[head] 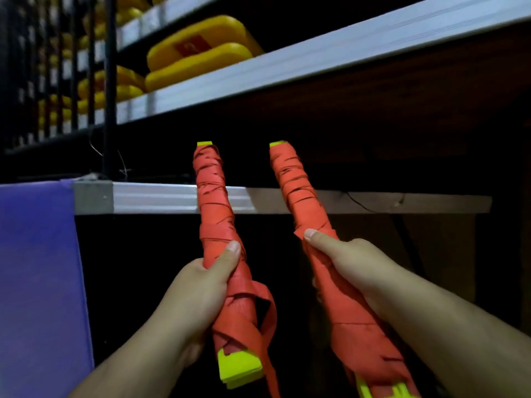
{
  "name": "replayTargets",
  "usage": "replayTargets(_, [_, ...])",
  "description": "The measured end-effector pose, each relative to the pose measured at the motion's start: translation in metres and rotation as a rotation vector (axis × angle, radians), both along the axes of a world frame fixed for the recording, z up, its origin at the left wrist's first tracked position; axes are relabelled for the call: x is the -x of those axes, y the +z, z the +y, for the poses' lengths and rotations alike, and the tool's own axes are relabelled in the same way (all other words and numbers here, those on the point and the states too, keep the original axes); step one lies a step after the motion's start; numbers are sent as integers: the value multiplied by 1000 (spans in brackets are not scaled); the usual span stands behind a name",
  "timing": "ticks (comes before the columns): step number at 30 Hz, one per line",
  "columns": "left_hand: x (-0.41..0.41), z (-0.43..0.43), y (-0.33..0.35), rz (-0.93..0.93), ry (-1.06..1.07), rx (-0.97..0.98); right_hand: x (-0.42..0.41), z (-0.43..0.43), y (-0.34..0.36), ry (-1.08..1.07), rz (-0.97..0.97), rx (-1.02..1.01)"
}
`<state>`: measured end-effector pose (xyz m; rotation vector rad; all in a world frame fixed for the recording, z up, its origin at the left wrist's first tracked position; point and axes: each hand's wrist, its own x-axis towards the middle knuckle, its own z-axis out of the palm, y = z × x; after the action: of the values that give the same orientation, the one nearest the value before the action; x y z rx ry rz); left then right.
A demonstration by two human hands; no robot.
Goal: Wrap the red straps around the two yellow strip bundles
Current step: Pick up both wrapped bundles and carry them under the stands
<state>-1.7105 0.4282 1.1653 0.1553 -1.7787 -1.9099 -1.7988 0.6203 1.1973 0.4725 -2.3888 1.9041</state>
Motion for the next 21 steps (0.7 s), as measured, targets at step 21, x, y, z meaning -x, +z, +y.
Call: replayTargets(21, [220,-44,156,-166,22,146,224,-39,132,-85,314,-500])
